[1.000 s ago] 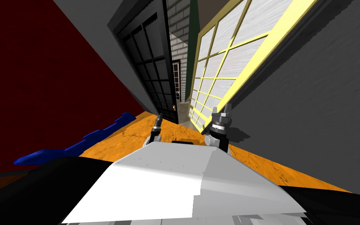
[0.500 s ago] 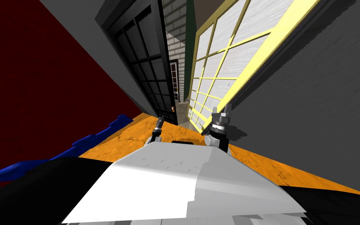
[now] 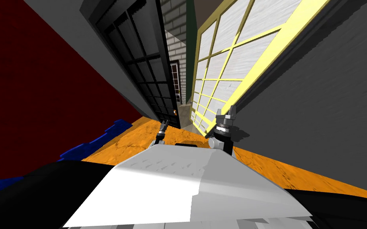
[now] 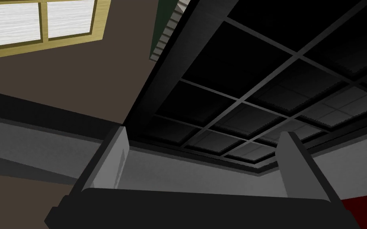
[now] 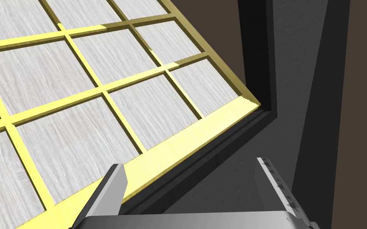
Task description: Push the door open
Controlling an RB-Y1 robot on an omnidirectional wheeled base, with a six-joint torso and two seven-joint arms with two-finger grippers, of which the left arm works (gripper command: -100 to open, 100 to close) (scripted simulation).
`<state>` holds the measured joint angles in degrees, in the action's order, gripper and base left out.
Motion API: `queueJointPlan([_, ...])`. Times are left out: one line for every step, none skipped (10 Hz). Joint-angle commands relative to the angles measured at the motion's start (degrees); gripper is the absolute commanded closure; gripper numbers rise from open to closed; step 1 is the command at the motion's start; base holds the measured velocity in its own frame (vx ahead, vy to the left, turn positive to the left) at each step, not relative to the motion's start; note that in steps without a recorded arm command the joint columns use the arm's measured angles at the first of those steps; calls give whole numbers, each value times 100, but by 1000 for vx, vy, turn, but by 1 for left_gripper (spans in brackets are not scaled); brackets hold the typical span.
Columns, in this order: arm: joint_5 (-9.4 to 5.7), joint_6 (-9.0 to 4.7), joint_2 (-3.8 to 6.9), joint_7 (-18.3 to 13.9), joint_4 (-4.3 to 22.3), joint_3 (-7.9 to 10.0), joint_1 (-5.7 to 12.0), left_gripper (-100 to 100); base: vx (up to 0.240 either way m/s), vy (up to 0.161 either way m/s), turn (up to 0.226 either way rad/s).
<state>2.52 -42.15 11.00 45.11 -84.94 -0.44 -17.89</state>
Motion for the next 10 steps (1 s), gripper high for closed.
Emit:
queueJointPlan([13,-49,30,206,198,-27,27,-100,86,47,-81])
queueJointPlan([17,-94,53,320,349,-38,58,-100,89,52,-83])
queueJointPlan([22,-140,77,435,501,-50,89,-100,98,45,-84])
queueJointPlan([27,-185,100,549,653,-62,120,-100,109,29,-73])
queueJointPlan([32,-228,122,659,799,-73,150,-100,105,26,-75])
queueJointPlan([37,-271,144,766,942,-84,180,-100,89,35,-73])
queueJointPlan([41,-313,165,873,1084,-95,209,-100,82,29,-74])
queueJointPlan([41,-313,165,873,1084,-95,209,-100,59,22,-14])
queueJointPlan([46,-356,187,981,1227,-106,238,-100,47,18,-36])
queueJointPlan([50,-398,209,1088,1369,-117,267,-100,61,31,-85])
